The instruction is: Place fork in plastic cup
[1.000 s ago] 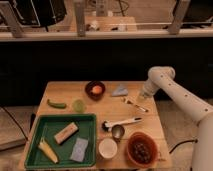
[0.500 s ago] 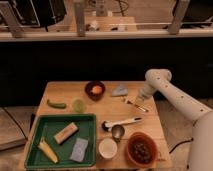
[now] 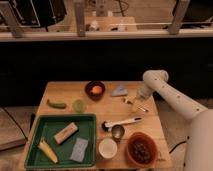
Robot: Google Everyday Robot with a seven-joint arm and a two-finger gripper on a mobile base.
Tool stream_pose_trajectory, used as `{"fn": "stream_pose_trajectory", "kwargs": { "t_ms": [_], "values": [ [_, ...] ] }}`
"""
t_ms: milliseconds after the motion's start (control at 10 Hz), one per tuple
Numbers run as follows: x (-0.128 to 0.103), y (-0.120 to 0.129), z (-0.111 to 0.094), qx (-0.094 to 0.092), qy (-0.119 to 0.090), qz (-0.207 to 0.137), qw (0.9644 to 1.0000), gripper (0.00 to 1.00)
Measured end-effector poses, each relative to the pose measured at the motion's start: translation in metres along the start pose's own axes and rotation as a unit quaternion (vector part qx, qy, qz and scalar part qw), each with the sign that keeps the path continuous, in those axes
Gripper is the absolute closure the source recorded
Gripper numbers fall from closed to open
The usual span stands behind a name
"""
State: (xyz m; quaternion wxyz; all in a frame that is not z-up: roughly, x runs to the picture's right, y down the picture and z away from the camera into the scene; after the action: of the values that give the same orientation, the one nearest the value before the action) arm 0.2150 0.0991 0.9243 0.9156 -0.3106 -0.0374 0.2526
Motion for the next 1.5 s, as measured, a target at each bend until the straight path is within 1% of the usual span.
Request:
{"fn": "stream_pose_trajectory", "kwargs": {
  "t_ms": [300, 400, 500, 600, 700, 800, 1000, 1100, 1200, 1300, 1500],
  "values": [
    [0.001, -0.005, 0.011, 0.013, -0.005, 0.011, 0.9998, 0.2],
    [0.002, -0.006, 0.015, 0.015, -0.007, 0.015, 0.9998, 0.24],
    [0.003, -0.006, 0.019, 0.015, -0.006, 0.016, 0.9997, 0.3],
    [0.001, -0.006, 0.022, 0.015, -0.005, 0.016, 0.9997, 0.4],
    [0.002, -0.006, 0.024, 0.016, -0.005, 0.018, 0.9997, 0.48],
    [0.002, -0.007, 0.025, 0.016, -0.004, 0.019, 0.9997, 0.61],
    [0.0, -0.006, 0.022, 0.016, -0.006, 0.019, 0.9997, 0.8],
    [-0.001, -0.005, 0.02, 0.013, -0.004, 0.017, 0.9998, 0.91],
    [0.0, -0.003, 0.019, 0.011, -0.001, 0.016, 0.9998, 0.98],
    [0.001, -0.004, 0.018, 0.013, -0.002, 0.016, 0.9998, 1.0],
    [0.002, -0.004, 0.018, 0.014, -0.001, 0.016, 0.9998, 1.0]
  ]
}}
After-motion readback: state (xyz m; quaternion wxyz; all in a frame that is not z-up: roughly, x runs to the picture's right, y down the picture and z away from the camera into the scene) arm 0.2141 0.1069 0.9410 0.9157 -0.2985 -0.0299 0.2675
